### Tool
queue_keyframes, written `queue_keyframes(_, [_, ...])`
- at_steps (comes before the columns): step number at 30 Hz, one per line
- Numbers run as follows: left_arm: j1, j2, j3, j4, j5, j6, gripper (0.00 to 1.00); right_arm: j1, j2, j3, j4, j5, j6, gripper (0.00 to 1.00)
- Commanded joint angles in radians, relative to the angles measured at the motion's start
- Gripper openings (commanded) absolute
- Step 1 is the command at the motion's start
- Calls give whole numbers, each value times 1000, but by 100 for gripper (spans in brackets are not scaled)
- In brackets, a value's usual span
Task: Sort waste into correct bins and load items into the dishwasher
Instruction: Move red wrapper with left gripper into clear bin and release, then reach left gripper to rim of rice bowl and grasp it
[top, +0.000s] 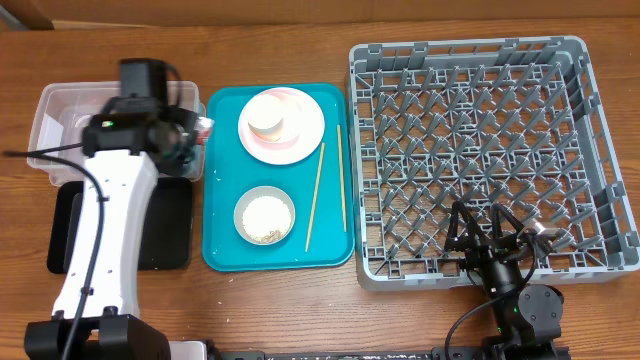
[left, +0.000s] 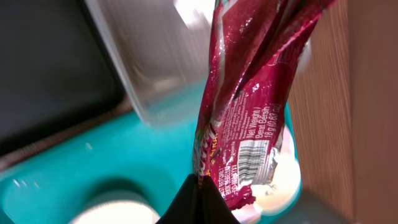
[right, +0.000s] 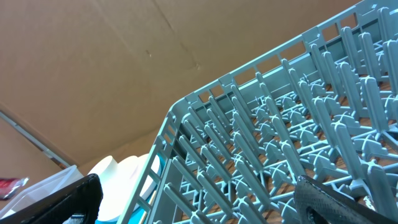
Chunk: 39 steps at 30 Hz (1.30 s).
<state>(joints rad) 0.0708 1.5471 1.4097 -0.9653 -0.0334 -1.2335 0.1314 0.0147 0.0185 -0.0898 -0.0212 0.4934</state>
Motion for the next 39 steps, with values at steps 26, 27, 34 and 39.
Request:
queue_keyframes(26, [146,172,21,223,-54,236,52,-4,-10,-10,6,4,-2,100])
queue_keyframes(27, [146,160,26,222,-26,279,52,-4,-10,-10,6,4,-2,100])
queue_keyframes(34, [127,34,31,153,476,751,54,-3,-10,-10,6,4,-2,100])
queue_keyframes(39, [45,7,31,-28,538,844,45,-4,-10,-10,6,4,-2,100])
